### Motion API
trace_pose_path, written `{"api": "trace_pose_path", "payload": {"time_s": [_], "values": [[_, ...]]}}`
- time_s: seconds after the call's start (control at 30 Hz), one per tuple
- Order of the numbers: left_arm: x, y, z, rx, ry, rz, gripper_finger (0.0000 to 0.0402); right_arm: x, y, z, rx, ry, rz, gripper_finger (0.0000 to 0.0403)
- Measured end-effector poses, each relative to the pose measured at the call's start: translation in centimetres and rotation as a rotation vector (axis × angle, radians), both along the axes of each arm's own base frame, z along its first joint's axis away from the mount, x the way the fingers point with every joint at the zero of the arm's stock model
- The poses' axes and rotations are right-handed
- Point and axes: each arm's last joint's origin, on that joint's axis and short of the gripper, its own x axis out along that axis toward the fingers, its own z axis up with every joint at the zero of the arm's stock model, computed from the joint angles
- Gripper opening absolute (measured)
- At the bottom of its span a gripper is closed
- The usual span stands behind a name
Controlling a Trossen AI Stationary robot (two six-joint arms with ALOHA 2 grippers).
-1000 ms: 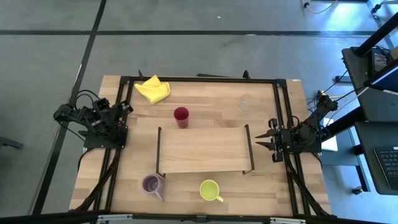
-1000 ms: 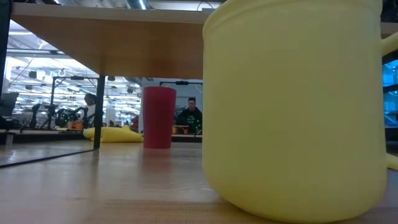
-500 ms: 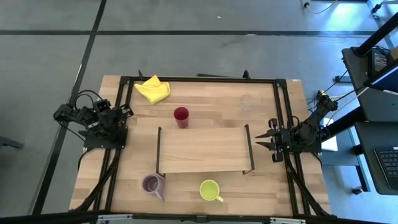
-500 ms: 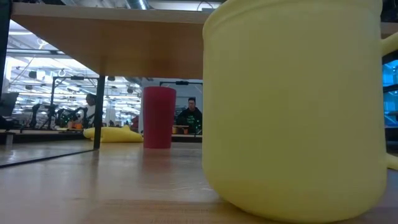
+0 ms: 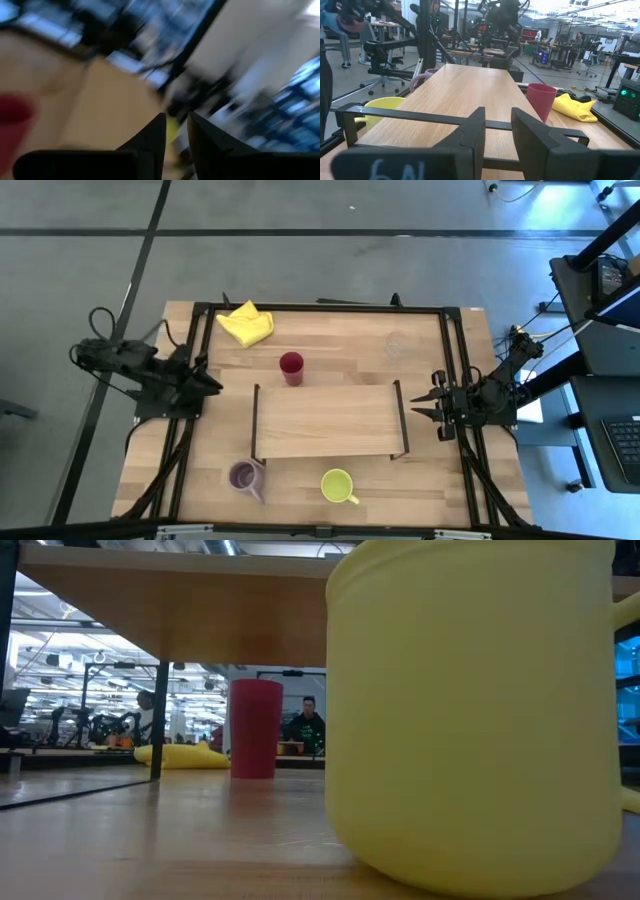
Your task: Stack small to large cups/mugs on shelf
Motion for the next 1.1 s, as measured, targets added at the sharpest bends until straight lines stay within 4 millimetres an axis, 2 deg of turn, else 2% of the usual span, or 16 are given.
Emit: {"api": "trace_pose_path", "payload": {"time_s": [0.07,0.17,0.37,0.53,0.63,0.73,0.97,1.1], "values": [[0.4,-0.1,0.3,0.058,0.089,0.001,0.0074,0.0,0.0,0.0,0.0,0.0,0.0,0.0096],[1.9,-0.8,1.4,0.114,0.107,-0.06,0.0074,0.0,0.0,0.0,0.0,0.0,0.0,0.0096],[6.5,-1.7,3.2,0.322,0.209,-0.017,0.0074,0.0,0.0,0.0,0.0,0.0,0.0,0.0096],[9.8,-1.1,4.8,0.45,0.318,0.007,0.0074,0.0,0.0,0.0,0.0,0.0,0.0,0.0096],[11.6,0.0,5.1,0.529,0.386,-0.014,0.0074,0.0,0.0,0.0,0.0,0.0,0.0,0.0096],[13.4,1.7,4.4,0.59,0.459,-0.068,0.0074,0.0,0.0,0.0,0.0,0.0,0.0,0.0096],[16.9,6.7,1.2,0.55,0.61,-0.153,0.0074,0.0,0.0,0.0,0.0,0.0,0.0,0.0096],[18.0,8.5,0.8,0.563,0.609,-0.141,0.0074,0.0,0.0,0.0,0.0,0.0,0.0,0.0096]]}}
